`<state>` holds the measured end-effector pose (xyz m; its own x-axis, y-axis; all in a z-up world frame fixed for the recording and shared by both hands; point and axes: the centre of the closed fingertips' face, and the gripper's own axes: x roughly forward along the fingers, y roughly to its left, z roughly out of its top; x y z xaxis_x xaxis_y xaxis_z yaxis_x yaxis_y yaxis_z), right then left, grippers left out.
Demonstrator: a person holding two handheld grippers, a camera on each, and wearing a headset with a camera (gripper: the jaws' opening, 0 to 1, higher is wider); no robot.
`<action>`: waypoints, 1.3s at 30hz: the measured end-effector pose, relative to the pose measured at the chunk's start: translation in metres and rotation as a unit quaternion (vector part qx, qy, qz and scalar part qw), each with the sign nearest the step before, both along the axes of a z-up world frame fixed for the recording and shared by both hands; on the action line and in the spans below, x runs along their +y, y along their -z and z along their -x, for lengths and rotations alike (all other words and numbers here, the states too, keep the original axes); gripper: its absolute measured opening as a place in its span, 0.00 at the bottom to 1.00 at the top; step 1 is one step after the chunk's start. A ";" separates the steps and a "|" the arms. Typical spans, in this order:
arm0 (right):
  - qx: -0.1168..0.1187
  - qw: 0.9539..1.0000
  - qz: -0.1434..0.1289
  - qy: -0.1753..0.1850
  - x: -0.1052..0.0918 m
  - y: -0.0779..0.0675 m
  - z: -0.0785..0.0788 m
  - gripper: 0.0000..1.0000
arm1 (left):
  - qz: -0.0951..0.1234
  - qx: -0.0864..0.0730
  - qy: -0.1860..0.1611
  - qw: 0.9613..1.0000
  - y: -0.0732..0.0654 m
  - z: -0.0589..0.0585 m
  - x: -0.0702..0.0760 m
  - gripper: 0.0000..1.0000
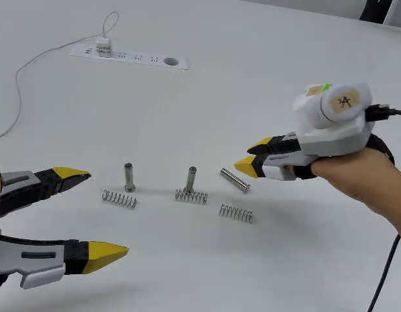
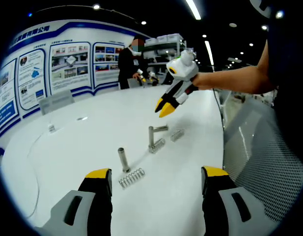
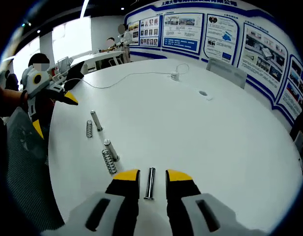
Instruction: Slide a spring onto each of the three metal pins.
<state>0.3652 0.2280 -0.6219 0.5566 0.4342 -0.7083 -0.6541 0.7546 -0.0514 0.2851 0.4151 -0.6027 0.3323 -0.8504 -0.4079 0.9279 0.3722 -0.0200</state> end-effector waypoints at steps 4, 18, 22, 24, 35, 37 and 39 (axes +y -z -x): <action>0.023 1.000 0.019 -0.002 0.002 0.013 -0.004 0.19 | 0.000 0.002 -0.001 1.000 0.002 0.000 0.001 0.75; 0.081 0.995 0.049 -0.001 0.009 0.043 -0.009 0.12 | -0.001 0.006 0.002 1.000 0.005 0.001 0.000 0.73; 0.095 0.994 0.050 0.002 0.009 0.048 -0.009 0.11 | -0.001 0.008 0.001 1.000 0.006 0.001 0.001 0.73; 0.101 0.993 0.053 0.005 0.008 0.050 -0.008 0.10 | -0.002 0.008 0.000 1.000 0.006 0.000 0.001 0.72; 0.123 0.990 0.063 -0.003 0.008 0.054 -0.006 0.10 | -0.004 0.009 0.000 1.000 0.008 0.000 0.003 0.72; 0.127 0.990 0.067 -0.003 0.009 0.054 -0.007 0.10 | -0.004 0.009 0.000 1.000 0.008 0.000 0.003 0.72; 0.126 0.989 0.076 -0.004 0.010 0.054 -0.007 0.10 | -0.004 0.008 0.000 1.000 0.007 -0.001 0.002 0.72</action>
